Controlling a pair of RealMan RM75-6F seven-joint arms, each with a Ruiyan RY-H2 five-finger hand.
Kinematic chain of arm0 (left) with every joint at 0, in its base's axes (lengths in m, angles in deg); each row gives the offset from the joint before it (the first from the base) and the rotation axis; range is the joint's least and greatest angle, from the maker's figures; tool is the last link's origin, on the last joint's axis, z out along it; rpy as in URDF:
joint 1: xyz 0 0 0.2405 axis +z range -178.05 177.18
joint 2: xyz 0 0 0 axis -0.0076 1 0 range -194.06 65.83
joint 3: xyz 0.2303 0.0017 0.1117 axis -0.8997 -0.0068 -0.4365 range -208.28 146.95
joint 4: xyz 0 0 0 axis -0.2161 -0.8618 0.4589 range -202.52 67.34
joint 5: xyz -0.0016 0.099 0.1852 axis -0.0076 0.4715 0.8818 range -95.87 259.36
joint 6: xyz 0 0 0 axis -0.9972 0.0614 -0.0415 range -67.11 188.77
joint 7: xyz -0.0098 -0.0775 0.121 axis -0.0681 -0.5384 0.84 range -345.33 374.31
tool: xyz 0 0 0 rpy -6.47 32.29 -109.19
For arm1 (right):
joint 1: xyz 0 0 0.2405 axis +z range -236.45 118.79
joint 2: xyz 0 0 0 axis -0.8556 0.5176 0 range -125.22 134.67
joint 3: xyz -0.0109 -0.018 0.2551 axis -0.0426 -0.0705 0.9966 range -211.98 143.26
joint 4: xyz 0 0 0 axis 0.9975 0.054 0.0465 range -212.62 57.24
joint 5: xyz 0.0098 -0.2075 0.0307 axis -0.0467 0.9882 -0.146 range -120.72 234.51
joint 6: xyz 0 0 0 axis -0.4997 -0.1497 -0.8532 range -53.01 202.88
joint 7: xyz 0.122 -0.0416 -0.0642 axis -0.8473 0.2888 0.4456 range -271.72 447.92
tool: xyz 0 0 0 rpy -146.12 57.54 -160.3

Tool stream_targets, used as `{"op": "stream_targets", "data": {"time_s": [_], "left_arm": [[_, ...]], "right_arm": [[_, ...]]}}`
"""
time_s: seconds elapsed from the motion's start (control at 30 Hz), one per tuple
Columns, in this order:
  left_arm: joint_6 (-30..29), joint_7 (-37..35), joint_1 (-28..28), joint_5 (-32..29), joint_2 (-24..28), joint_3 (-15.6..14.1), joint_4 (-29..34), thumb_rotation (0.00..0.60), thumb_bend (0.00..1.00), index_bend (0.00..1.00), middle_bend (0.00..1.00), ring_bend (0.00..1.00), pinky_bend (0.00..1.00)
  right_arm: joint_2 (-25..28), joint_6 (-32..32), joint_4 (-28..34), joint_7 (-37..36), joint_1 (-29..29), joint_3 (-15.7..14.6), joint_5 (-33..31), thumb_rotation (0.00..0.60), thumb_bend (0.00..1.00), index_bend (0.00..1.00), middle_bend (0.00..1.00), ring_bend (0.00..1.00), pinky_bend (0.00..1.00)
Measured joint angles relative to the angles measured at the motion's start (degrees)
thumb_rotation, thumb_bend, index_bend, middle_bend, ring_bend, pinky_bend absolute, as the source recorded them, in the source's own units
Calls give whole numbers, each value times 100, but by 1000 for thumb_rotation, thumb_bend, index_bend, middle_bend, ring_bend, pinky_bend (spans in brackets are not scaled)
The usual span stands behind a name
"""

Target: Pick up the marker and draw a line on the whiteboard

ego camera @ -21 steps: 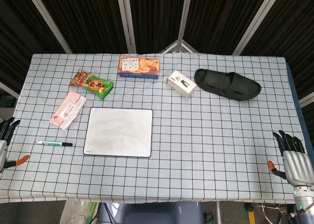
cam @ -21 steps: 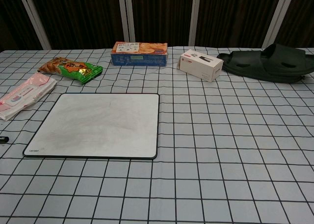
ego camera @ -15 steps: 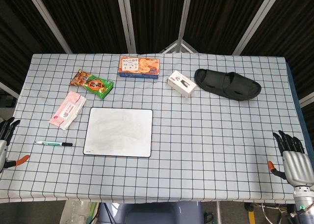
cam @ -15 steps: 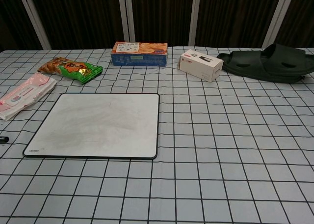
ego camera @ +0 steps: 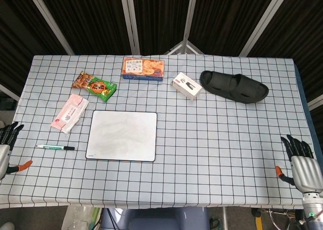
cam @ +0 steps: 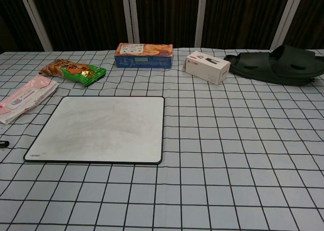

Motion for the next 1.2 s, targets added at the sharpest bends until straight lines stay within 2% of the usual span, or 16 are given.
{"op": "stream_targets", "data": {"time_s": [0.27,0.33,0.57,0.67,0.9,1.2], "left_arm": [[222,74,-79,-104,13,-7,37,600,31,13,0,0,0],[285,83,-117,-120,9,-2,45,600,80,67,0,0,0],[770,208,-385,-234,-71,41,50,600,258,388,12,0,0],[1109,382,-566,-348,-174,59,3,600,312,447,26,0,0],[1792,957,-987,-692,-648,96,-302,600,367,502,39,0,0],[2192,1467,-1261,-1107,-1165,132,-886,600,434,499,49,0,0]], "right_arm": [[-13,10,-3,2,4,-9,44,600,343,0,0,0,0],[-23,9,-1,16,6,-15,55,600,343,0,0,0,0],[-58,43,-6,66,5,-30,117,600,343,0,0,0,0],[-76,51,-14,85,6,-28,117,600,343,0,0,0,0],[-82,78,-35,64,-1,-14,112,600,343,0,0,0,0],[-73,95,-49,10,-2,-1,127,600,343,0,0,0,0]]}}
